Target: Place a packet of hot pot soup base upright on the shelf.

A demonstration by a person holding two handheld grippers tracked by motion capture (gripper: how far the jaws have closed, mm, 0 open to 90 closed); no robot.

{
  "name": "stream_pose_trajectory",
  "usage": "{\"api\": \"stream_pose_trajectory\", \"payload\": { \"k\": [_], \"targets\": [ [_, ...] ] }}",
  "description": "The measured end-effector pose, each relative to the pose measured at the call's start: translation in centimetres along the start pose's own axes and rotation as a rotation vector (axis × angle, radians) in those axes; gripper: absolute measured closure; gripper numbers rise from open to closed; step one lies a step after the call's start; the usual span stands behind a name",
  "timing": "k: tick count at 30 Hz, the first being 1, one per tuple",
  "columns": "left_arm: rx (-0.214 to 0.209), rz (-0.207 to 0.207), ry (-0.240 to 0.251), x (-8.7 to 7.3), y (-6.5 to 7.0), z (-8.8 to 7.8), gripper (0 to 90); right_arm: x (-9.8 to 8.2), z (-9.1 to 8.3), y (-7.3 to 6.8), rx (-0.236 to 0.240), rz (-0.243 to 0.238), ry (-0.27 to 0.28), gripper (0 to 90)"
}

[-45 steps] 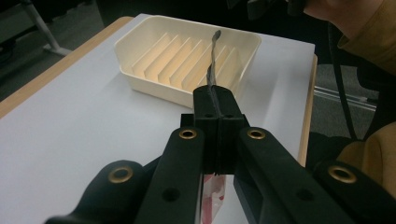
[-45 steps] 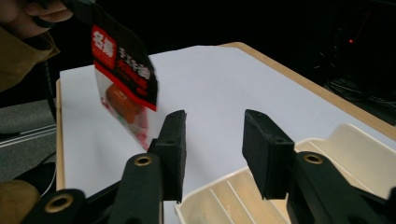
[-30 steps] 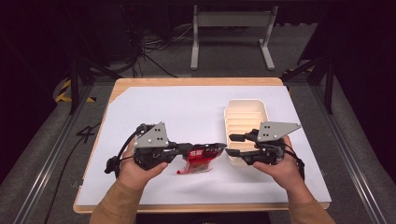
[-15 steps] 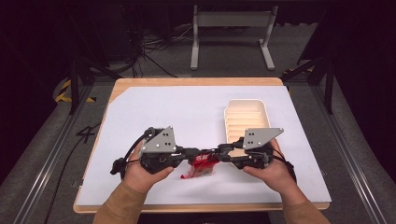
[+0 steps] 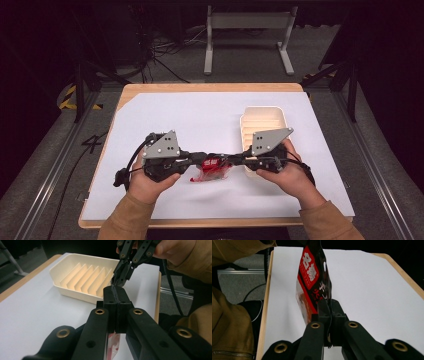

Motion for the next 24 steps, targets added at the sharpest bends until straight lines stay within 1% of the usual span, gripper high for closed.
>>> {"api": "stream_pose_trajectory", "payload": {
  "k": [2, 4, 6, 8, 9, 11, 12, 14, 16, 21, 24],
  "targets": [
    [0.004, -0.019, 0.012, -0.1, -0.1, -0.2, 88.1, 0.6, -0.4, 0.2, -0.008, -0.016, -0.017, 89.2],
    [0.013, -0.024, 0.015, -0.1, -0.3, -0.4, 86.4, 1.0, -0.6, 0.4, -0.020, -0.034, -0.035, 89.3],
    [0.014, -0.042, 0.020, -0.3, -0.6, -0.5, 84.8, 1.4, -0.8, 0.5, -0.029, -0.046, -0.049, 89.3],
    [0.017, -0.065, 0.028, -0.4, -0.9, -0.6, 78.1, 1.8, -1.0, 0.9, -0.036, -0.054, -0.059, 89.4],
    [0.018, -0.068, 0.031, -0.5, -1.1, -0.7, 76.0, 2.0, -1.2, 1.0, -0.039, -0.056, -0.063, 89.4],
    [0.030, -0.088, 0.041, -0.6, -1.4, -0.9, 70.9, 2.2, -1.4, 1.4, -0.046, -0.063, -0.069, 89.4],
    [0.040, -0.092, 0.043, -0.7, -1.6, -1.0, 66.7, 2.4, -1.6, 1.6, -0.052, -0.065, -0.069, 89.4],
    [0.066, -0.099, 0.050, -0.8, -2.0, -1.1, 58.9, 2.6, -2.2, 2.2, -0.062, -0.062, -0.073, 89.4],
    [0.083, -0.107, 0.048, -1.0, -2.4, -1.2, 55.0, 2.7, -2.8, 2.9, -0.076, -0.062, -0.077, 89.4],
    [0.098, -0.148, 0.050, -1.7, -3.2, -1.3, 50.6, 2.9, -4.4, 4.7, -0.123, -0.052, -0.094, 89.4],
    [0.102, -0.164, 0.045, -2.0, -3.7, -1.4, 48.9, 2.9, -5.1, 5.8, -0.145, -0.043, -0.104, 89.4]
  ]
}}
Point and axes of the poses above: each handheld gripper's, and its own axes: z roughly forward along the jaws, x roughly out of its top, y roughly to its right, the point moved 5 cm from there along z, roughly forward along the jaws, and after that the axes turned 15 degrees about -y, right-handed, at the moved point
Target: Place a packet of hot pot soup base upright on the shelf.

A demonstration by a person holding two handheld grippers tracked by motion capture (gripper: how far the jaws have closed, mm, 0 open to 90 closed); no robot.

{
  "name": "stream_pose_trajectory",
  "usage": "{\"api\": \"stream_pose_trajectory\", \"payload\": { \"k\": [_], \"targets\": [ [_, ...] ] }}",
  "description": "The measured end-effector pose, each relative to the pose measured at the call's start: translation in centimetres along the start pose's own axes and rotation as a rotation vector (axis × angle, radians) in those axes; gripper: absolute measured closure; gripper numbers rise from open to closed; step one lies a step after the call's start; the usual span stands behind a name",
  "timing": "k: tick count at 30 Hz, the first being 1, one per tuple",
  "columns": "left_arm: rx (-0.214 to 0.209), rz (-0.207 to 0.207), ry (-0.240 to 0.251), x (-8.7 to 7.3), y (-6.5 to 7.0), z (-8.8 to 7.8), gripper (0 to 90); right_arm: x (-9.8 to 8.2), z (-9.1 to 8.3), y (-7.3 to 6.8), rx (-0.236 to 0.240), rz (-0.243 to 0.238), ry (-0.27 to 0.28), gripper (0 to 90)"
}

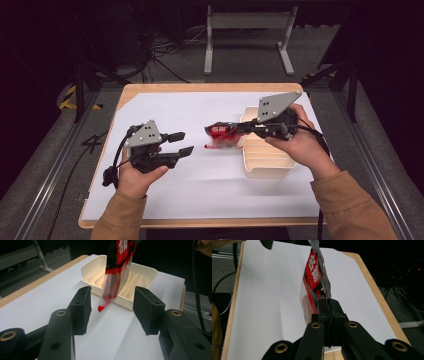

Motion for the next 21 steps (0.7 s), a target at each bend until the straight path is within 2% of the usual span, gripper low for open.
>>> {"api": "stream_pose_trajectory", "payload": {
  "k": [4, 6, 9, 10, 11, 15, 21],
  "targets": [
    [0.014, -0.019, 0.007, -0.2, -0.6, -0.1, 48.0, -0.2, -0.4, 1.1, -0.025, 0.007, -0.016, 89.3],
    [0.033, -0.024, 0.011, -0.4, -1.1, -0.1, 47.0, -0.5, -0.8, 2.2, -0.046, 0.018, -0.027, 89.3],
    [0.040, -0.036, 0.023, -0.6, -1.4, -0.2, 45.1, -0.8, -1.1, 3.5, -0.077, 0.034, -0.038, 89.3],
    [0.059, -0.036, 0.027, -0.7, -1.8, -0.3, 44.6, -1.0, -1.2, 3.9, -0.083, 0.040, -0.042, 89.3],
    [0.059, -0.036, 0.027, -0.7, -1.8, -0.3, 44.1, -1.0, -1.2, 3.9, -0.083, 0.040, -0.042, 89.3],
    [0.080, -0.057, 0.044, -1.1, -2.5, -0.6, 43.2, -1.7, -1.5, 5.6, -0.123, 0.056, -0.062, 89.3],
    [0.114, -0.073, 0.037, -1.4, -3.0, -0.8, 43.1, -2.8, -1.9, 7.7, -0.172, 0.084, -0.073, 89.2]
  ]
}}
Point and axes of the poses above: each handheld gripper's, and its own axes: z roughly forward along the jaws, x roughly out of its top, y roughly to its right, the point moved 5 cm from there along z, roughly forward along the jaws, and after that the axes turned 15 degrees about -y, right-handed, at the moved point
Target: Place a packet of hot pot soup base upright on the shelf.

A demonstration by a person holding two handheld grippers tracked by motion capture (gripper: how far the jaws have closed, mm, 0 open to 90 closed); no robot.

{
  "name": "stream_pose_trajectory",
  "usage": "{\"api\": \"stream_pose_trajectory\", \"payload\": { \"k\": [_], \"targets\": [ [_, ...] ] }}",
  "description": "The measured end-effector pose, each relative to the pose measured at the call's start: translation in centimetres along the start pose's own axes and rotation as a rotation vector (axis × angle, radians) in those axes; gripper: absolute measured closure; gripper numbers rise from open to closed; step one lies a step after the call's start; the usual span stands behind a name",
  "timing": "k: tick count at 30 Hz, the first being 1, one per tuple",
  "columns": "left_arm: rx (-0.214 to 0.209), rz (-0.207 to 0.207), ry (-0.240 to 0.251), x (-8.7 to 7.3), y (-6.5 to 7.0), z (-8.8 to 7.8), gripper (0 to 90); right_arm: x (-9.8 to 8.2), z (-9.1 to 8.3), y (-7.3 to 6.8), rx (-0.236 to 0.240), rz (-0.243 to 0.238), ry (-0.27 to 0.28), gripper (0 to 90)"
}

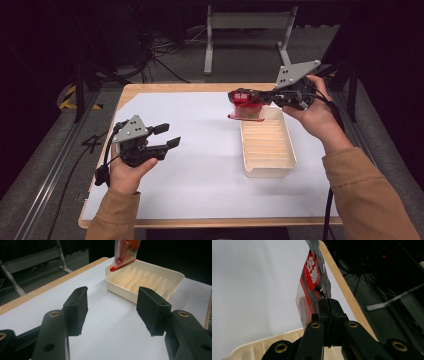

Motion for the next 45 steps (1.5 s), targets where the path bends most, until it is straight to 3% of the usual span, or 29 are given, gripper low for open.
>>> {"api": "stream_pose_trajectory", "payload": {
  "k": [7, 21, 45],
  "targets": [
    [0.018, -0.020, 0.000, -0.3, -0.5, -0.2, 42.7, -1.3, 0.5, 2.1, -0.054, 0.009, -0.030, 89.1],
    [0.018, -0.024, -0.012, -0.4, -0.5, -0.2, 42.5, -3.7, 1.8, 4.1, -0.087, 0.033, -0.021, 89.1],
    [0.001, -0.022, -0.026, -0.5, -0.4, 0.1, 42.0, -5.7, 4.1, 4.4, -0.064, 0.069, 0.024, 89.2]
  ]
}}
Point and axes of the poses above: each handheld gripper's, and its own axes: z roughly forward along the jaws, x roughly out of its top, y roughly to its right, the point moved 5 cm from there along z, roughly forward along the jaws, and after that the axes turned 15 degrees about -y, right-handed, at the moved point
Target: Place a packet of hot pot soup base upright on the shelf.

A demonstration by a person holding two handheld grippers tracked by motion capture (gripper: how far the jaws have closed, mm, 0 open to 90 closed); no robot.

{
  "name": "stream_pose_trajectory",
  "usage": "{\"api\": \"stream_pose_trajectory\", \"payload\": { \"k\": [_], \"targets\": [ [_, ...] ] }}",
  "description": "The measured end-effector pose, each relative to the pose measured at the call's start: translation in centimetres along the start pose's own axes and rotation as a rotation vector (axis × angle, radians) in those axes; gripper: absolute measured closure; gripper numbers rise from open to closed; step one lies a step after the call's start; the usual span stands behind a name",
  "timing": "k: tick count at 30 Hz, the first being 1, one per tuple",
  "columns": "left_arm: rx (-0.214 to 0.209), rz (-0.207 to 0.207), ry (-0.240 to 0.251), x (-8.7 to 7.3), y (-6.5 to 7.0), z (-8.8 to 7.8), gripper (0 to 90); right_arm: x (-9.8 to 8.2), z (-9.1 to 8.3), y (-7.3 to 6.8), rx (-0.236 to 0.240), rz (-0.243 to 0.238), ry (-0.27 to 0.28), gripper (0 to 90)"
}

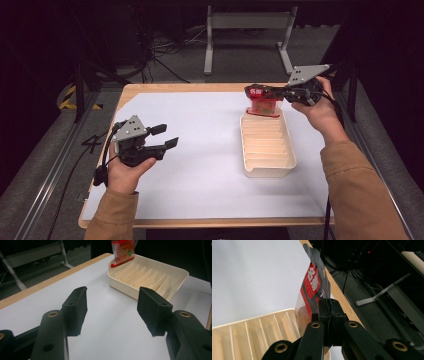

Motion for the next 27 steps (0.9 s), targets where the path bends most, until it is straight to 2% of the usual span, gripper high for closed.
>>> {"api": "stream_pose_trajectory", "payload": {
  "k": [27],
  "targets": [
    [-0.008, -0.002, -0.013, -0.1, 0.0, 0.3, 42.7, -1.1, 2.6, -0.5, 0.021, -0.003, -0.047, 89.1]
  ]
}}
Point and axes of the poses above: each handheld gripper's, and its own axes: z roughly forward along the jaws, x roughly out of its top, y roughly to its right, the point moved 5 cm from there along z, roughly forward along the jaws, and after that the axes turned 15 degrees about -y, right-handed, at the moved point
